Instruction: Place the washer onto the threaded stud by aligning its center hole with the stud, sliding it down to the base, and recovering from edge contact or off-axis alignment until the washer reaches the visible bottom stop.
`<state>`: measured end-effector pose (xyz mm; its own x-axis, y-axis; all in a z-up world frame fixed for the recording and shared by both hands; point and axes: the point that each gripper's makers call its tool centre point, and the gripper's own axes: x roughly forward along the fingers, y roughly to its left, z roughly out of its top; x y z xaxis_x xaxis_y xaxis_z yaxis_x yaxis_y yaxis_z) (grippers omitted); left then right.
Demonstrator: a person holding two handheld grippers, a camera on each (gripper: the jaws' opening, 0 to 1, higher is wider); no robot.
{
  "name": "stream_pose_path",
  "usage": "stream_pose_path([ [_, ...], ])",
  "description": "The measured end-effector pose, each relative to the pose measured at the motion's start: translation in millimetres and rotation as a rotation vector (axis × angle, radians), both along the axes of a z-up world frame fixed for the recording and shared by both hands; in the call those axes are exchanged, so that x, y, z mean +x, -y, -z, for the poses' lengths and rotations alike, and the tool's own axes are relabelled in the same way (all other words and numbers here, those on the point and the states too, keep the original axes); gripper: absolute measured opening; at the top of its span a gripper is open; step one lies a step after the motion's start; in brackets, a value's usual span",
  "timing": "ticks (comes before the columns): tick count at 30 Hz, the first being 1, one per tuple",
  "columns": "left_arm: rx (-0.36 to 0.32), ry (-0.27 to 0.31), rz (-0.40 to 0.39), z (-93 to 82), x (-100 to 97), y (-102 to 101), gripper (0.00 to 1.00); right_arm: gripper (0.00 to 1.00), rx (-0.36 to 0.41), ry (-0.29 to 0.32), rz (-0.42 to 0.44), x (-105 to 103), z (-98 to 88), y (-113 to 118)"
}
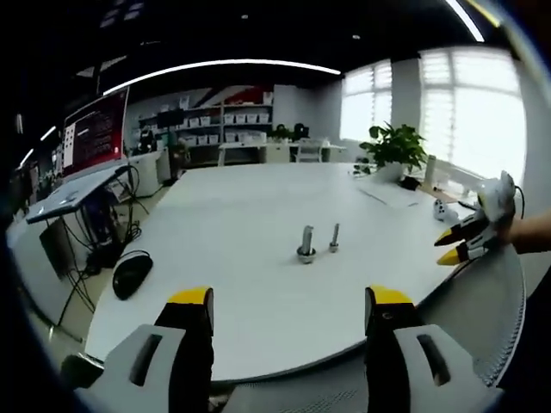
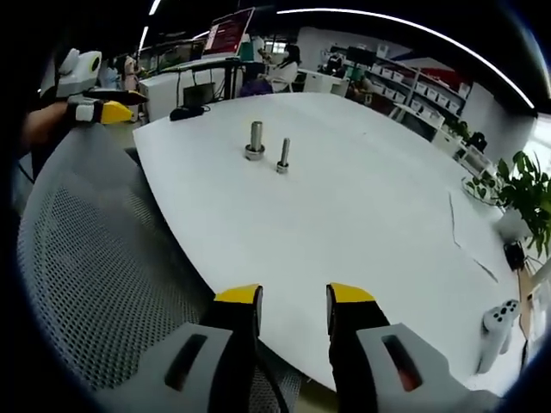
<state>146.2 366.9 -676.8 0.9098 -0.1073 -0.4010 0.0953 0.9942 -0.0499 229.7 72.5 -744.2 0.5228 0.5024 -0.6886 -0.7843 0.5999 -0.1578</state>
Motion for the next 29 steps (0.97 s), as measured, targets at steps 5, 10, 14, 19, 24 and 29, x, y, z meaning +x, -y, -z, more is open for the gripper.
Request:
stream_pose_path([
  [5, -0.024, -0.019, -0.001, 11.6, 10.9, -2, 0.71, 0.33, -0.013, -0.015, 0.023, 0, 3.3, 4],
  [10, -0.083, -0.055, 0.021, 28.1, 14.7, 3, 0.69, 0.33, -0.032, -0.029, 0.011, -2, 6.7, 4],
  [14, -0.074, -0.082, 0.027, 36.2, 14.3, 6, 0.67, 0.33, -0.038, -0.039, 0.018, -2, 7.8, 5],
  [19, -0.06, -0.065, 0.008, 33.8, 12.7, 2, 0.64, 0.33, -0.039, -0.04, 0.022, -2, 8.1, 5],
  [24, -0.069, -0.084, 0.002, 36.8, 11.5, 1, 0.58, 0.33, -0.039, -0.044, 0.036, 0, 8.7, 6],
  [29, -0.06, -0.081, -0.012, 37.2, 11.3, -2, 0.55, 0.33, -0.041, -0.047, 0.045, 0, 9.1, 8],
])
